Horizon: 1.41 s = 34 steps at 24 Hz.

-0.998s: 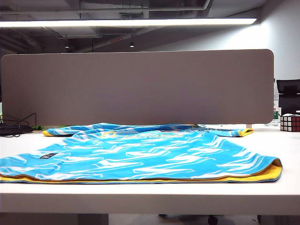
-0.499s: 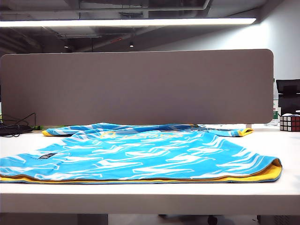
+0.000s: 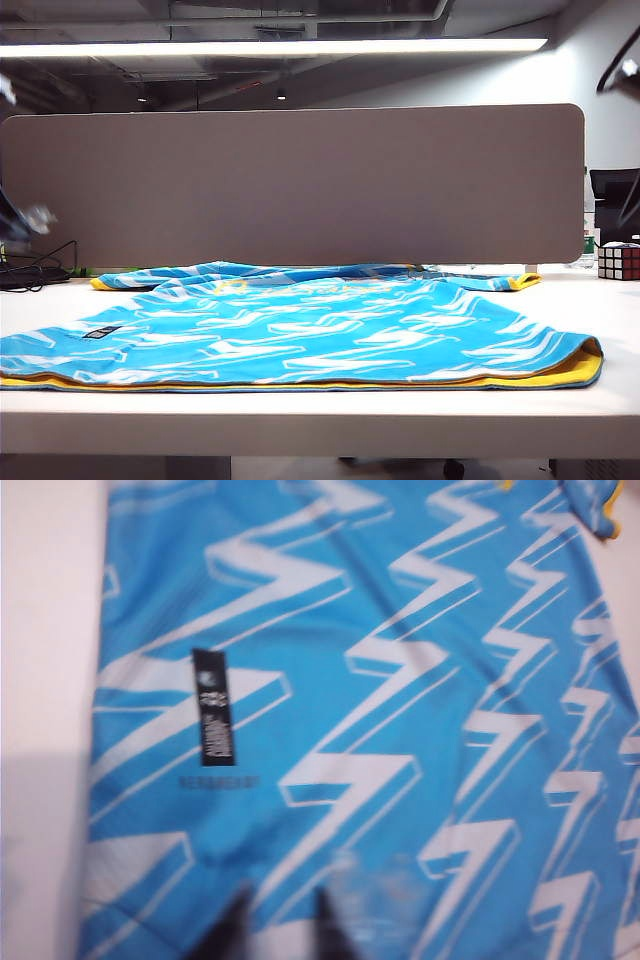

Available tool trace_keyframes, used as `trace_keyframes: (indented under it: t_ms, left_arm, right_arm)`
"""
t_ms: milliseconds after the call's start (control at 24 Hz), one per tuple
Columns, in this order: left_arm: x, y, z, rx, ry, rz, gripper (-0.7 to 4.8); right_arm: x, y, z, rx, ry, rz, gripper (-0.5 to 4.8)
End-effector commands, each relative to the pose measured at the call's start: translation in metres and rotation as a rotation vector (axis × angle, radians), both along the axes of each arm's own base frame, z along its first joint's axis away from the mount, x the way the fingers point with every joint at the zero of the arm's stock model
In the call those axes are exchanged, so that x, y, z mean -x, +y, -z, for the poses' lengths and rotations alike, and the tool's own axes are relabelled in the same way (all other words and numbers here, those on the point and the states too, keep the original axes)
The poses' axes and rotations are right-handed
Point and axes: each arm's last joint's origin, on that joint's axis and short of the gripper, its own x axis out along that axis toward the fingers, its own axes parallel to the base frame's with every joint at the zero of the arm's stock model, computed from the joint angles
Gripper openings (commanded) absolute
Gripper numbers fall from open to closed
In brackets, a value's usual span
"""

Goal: Fold the bottom side of the soccer jersey horizontally towards the center, about one-third of the way, then fold the sleeve back towards the center, creating a straight line along the edge of the the soccer jersey, and finally fold the bottom of the soccer jersey up towards the top, creating a neat rectangle.

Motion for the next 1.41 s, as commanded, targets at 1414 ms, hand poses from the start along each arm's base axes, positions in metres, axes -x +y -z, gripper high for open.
trace_keyframes:
  t_ms: [1414]
  left_arm:
    - [-0.025, 0.003, 0.073, -0.151, 0.482, 0.093, 3.09]
  right_arm:
    - [-0.036, 0.027, 0.081, -0.156, 0.323, -0.209, 3.06]
